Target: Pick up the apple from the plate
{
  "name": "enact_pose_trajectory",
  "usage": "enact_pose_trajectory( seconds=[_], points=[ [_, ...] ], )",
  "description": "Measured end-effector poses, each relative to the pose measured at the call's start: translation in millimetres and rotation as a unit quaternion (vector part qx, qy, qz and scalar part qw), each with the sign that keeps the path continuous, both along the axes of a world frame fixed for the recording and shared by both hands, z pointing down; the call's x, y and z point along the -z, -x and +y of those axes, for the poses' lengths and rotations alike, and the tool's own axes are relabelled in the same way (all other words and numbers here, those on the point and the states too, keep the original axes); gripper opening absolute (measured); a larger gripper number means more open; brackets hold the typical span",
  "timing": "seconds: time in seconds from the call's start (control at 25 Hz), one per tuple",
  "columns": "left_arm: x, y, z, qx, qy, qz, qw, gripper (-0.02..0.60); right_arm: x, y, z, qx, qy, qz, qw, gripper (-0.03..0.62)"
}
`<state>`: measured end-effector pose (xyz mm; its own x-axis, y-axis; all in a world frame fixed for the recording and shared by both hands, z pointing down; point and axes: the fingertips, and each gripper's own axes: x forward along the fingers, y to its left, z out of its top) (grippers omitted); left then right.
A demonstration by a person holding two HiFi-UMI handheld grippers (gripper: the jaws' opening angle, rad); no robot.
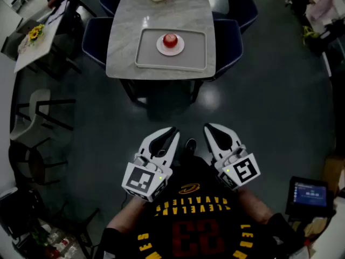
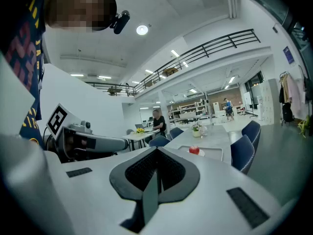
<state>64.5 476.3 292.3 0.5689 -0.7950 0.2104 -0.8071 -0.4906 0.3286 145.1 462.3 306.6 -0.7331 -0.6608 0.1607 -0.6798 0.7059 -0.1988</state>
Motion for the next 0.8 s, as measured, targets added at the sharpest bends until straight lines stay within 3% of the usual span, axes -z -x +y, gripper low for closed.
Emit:
enact_pose_trajectory(
  seconds=[0.2, 0.44, 0.64, 0.8],
  points=[
    [-8.1, 25.6, 26.3, -0.004, 0.01, -0.004, 0.9999, 0.04, -3.0, 23.8, 23.2, -0.009, -0.018, 0.033, 0.999, 0.006],
    [-16.4, 33.8, 41.8, -0.008, 0.023, -0.006, 0.9997, 0.04, -11.0, 31.9, 39.7, -0.019, -0.004, 0.031, 0.999, 0.006],
    [-16.1, 21.2, 38.6, -0.01, 0.005, -0.007, 0.9999, 0.04, -3.9, 26.8, 37.1, -0.012, -0.016, -0.002, 1.0, 0.006],
    [-2.5, 3.7, 27.1, -0.004, -0.019, -0.008, 0.9998, 0.04, 6.4, 7.5, 21.1, -0.019, -0.018, 0.002, 1.0, 0.006]
  ],
)
